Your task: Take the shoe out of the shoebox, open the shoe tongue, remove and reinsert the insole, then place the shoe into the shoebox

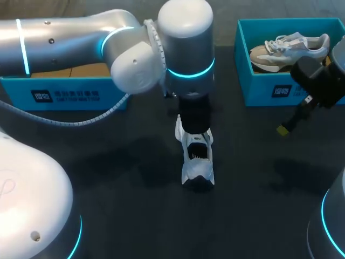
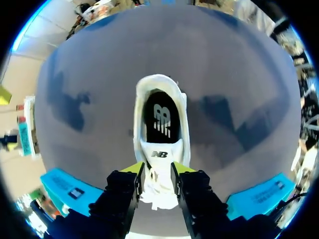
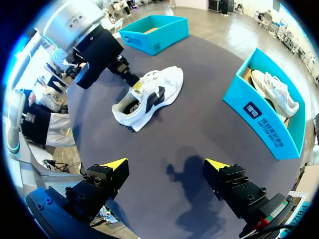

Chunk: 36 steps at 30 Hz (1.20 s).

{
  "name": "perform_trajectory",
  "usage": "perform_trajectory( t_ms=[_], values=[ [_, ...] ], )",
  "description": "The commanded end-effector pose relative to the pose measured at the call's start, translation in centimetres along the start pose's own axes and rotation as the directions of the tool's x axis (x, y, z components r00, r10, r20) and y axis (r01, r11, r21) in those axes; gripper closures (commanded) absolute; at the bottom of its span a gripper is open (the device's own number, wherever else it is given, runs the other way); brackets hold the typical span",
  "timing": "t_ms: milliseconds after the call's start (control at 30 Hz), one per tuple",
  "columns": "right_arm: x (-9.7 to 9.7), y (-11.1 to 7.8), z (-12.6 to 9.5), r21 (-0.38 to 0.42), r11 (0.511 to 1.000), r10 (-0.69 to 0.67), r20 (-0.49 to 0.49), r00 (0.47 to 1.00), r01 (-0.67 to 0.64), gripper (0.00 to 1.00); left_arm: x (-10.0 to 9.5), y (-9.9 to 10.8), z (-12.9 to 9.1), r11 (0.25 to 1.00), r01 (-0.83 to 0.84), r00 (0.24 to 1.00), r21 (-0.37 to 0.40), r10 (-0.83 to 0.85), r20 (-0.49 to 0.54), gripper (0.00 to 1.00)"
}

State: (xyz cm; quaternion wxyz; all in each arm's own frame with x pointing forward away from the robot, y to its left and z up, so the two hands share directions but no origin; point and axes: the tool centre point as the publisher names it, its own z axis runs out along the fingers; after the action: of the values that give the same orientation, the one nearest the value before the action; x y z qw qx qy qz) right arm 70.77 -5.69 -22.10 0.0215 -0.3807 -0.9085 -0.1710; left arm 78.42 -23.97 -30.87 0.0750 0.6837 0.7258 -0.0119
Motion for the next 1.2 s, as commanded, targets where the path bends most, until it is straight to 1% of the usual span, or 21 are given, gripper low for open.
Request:
perform_trajectory(
  t_ms=[33,67,133,167,200,233,867,900,933,967,1000,1033,1067,1100,1133,1200],
  values=[
    [0.0,0.1,0.1,0.004,1.0,0.002,0.002,1.0,-0.002,0.0,0.3,-0.1,-1.1,0.996,0.095,0.996,-0.004,-0.095,-0.002,0.66],
    [0.0,0.1,0.1,0.004,1.0,0.002,0.002,1.0,-0.002,0.0,0.3,-0.1,-1.3,0.993,0.116,0.993,-0.031,-0.116,-0.018,0.65],
    [0.0,0.1,0.1,0.004,1.0,0.002,0.002,1.0,-0.002,0.0,0.3,-0.3,-1.9,0.978,0.205,0.979,-0.031,-0.205,0.006,0.57],
    [0.0,0.1,0.1,0.004,1.0,0.002,0.002,1.0,-0.002,0.0,0.3,-0.4,-2.1,0.973,0.229,0.973,-0.018,-0.229,0.004,0.41],
    [0.0,0.1,0.1,0.004,1.0,0.002,0.002,1.0,-0.002,0.0,0.3,-0.4,-2.1,0.973,0.229,0.973,-0.018,-0.229,0.004,0.02],
    [0.0,0.1,0.1,0.004,1.0,0.002,0.002,1.0,-0.002,0.0,0.3,-0.4,-2.1,0.973,0.229,0.973,-0.018,-0.229,0.004,0.0],
    [0.0,0.1,0.1,0.004,1.0,0.002,0.002,1.0,-0.002,0.0,0.3,-0.4,-2.1,0.973,0.229,0.973,-0.018,-0.229,0.004,0.0],
    [0.0,0.1,0.1,0.004,1.0,0.002,0.002,1.0,-0.002,0.0,0.3,-0.1,-2.2,0.949,0.31,0.951,-0.048,-0.31,0.006,0.0],
    [0.0,0.1,0.1,0.004,1.0,0.002,0.002,1.0,-0.002,0.0,0.4,-0.1,-2.3,0.932,0.358,0.934,-0.049,-0.358,0.009,0.0],
    [0.0,0.1,0.1,0.004,1.0,0.002,0.002,1.0,-0.002,0.0,0.4,-0.1,-2.5,0.9,0.434,0.901,-0.042,-0.434,0.002,0.0],
    [0.0,0.1,0.1,0.004,1.0,0.002,0.002,1.0,-0.002,0.0,0.4,-0.1,-2.6,0.873,0.488,0.873,-0.017,-0.488,0.001,0.0],
    [0.0,0.1,0.1,0.004,1.0,0.002,0.002,1.0,-0.002,0.0,0.5,-0.2,-2.8,0.828,0.559,0.829,-0.029,-0.56,-0.002,0.0],
    [0.0,0.1,0.1,0.004,1.0,0.002,0.002,1.0,-0.002,0.0,0.5,-0.2,-3.0,0.792,0.61,0.793,-0.023,-0.61,0.004,0.0],
    [0.0,0.1,0.1,0.004,1.0,0.002,0.002,1.0,-0.002,0.0,0.6,-0.5,-3.2,0.775,0.632,0.775,-0.01,-0.632,0.021,0.0],
    [0.0,0.1,0.1,0.004,1.0,0.002,0.002,1.0,-0.002,0.0,0.7,-0.6,-3.3,0.729,0.685,0.729,-0.003,-0.685,0.006,0.0],
    [0.0,0.1,0.1,0.004,1.0,0.002,0.002,1.0,-0.002,0.0,0.8,-1.1,-3.7,0.676,0.736,0.676,0.017,-0.737,0.025,0.0]
  ],
)
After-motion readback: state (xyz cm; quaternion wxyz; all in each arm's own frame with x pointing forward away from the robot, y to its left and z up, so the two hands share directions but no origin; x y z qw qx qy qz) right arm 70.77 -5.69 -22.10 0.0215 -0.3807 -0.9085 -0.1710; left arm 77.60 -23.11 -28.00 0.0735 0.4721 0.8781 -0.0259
